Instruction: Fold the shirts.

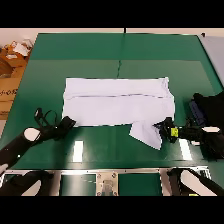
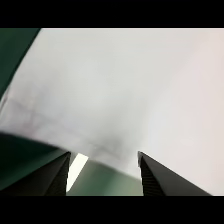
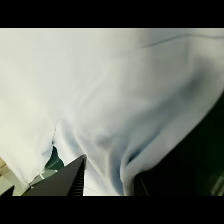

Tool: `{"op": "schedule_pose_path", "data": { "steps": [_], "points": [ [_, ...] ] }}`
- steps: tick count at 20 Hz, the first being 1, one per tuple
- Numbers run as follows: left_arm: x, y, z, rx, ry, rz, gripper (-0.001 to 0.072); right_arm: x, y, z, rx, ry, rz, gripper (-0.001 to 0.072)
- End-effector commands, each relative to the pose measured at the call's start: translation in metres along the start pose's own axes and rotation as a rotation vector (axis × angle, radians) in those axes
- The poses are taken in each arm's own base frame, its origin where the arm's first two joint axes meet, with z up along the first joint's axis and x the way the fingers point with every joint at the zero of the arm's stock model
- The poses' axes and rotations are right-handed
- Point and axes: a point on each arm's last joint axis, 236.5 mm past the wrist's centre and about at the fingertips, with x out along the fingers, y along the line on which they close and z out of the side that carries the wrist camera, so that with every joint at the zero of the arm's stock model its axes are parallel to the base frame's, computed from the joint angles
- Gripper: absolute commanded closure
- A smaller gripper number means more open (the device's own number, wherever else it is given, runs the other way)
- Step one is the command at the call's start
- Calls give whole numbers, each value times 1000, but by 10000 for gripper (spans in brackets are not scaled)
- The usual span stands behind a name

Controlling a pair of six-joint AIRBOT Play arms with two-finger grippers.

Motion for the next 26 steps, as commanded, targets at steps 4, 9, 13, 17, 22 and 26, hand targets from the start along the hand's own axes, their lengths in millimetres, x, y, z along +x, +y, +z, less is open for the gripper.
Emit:
{"op": "schedule_pose_path", "data": {
  "steps": [4, 9, 13, 17, 22, 26],
  "points": [
    [33, -14, 20, -24, -6, 42, 427, -1, -17, 15, -116, -50, -84, 319],
    [30, -15, -5, 98, 113, 57, 685, -2, -20, 8, -130, -18, -98, 542],
    [24, -6, -9, 132, 172, 79, 685, -9, -21, 2, -200, 34, -128, 685],
    [8, 5, 14, 192, 206, 125, 685, -13, -18, -1, -191, 62, -120, 661],
    [-20, 26, 38, 219, 258, 198, 686, -34, -27, 1, -170, 26, -158, 696],
    [-25, 8, 41, 303, 272, 177, 686, -58, -2, -7, -220, -29, -90, 696]
  ]
}}
